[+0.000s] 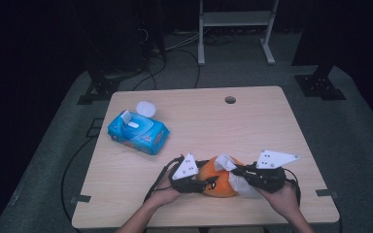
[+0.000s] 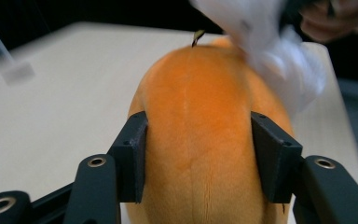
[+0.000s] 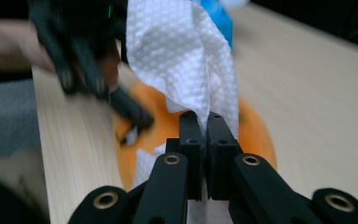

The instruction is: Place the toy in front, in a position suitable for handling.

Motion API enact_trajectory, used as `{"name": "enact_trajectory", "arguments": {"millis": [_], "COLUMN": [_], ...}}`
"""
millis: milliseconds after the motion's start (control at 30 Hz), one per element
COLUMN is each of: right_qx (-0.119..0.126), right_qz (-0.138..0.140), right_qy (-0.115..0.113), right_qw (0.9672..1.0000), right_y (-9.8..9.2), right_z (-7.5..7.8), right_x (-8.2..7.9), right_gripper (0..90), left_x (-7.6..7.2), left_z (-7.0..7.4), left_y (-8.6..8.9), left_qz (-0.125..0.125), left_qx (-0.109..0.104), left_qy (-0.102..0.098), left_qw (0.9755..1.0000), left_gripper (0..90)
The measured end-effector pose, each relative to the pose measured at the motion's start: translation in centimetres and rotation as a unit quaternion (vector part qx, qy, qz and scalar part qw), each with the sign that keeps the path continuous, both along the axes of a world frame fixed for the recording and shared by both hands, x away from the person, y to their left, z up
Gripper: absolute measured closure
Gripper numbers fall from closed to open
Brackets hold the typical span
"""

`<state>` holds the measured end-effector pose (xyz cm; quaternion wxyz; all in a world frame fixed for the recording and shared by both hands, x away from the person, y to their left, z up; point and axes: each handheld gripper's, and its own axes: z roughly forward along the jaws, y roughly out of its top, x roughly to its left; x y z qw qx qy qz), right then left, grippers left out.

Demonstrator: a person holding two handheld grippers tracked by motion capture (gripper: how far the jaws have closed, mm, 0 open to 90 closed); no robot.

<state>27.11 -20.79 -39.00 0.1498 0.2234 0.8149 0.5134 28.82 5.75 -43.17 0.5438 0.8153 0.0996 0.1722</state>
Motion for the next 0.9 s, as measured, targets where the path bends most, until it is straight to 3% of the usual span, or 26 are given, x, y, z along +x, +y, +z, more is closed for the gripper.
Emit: {"name": "enact_trajectory", "arguments": {"millis": [67,133,267,333,367,467,567,667,833,900], "right_qx": [-0.001,-0.016,-0.022,-0.009,-0.006,-0.009,0.009,-0.011,-0.009,-0.026], "right_qz": [-0.001,-0.004,-0.022,-0.022,-0.024,-0.027,-0.008,0.003,-0.022,-0.036], "right_qy": [-0.007,0.006,0.042,0.067,0.070,0.049,0.027,0.012,0.030,0.037], "right_qw": [1.0000,0.9998,0.9986,0.9975,0.9972,0.9984,0.9996,0.9999,0.9993,0.9983], "right_y": [0.3,0.3,-1.3,-1.9,-1.9,-1.3,-0.1,1.3,-0.5,-1.0], "right_z": [0.4,-0.3,-1.7,-2.1,-2.1,-1.3,-0.2,0.1,-0.4,-0.8], "right_x": [-0.1,0.2,1.0,1.2,1.1,0.7,0.0,-0.3,0.6,0.7], "right_gripper": [86.3,86.3,86.3,86.2,86.1,86.2,86.2,86.2,86.2,86.2], "left_x": [-0.3,-0.3,0.4,0.7,0.6,0.3,-0.3,-0.8,-0.5,-0.2], "left_z": [0.0,-0.4,-0.7,-0.5,-0.4,-0.3,-0.3,-0.4,-0.6,-0.5], "left_y": [-0.3,-0.1,0.9,0.8,0.6,0.2,-0.3,-0.5,-0.1,0.0], "left_qz": [-0.010,-0.012,-0.015,-0.010,-0.006,-0.014,-0.030,-0.042,-0.043,-0.032], "left_qx": [0.012,0.020,0.006,-0.004,0.002,0.006,0.010,0.020,0.011,0.006], "left_qy": [-0.020,-0.023,0.018,0.040,0.040,0.021,-0.002,-0.020,-0.008,0.007], "left_qw": [0.9997,0.9995,0.9997,0.9991,0.9992,0.9997,0.9995,0.9987,0.9990,0.9995], "left_gripper": [44.2,43.7,35.9,30.4,31.1,38.6,39.8,40.3,41.0,33.9]}}
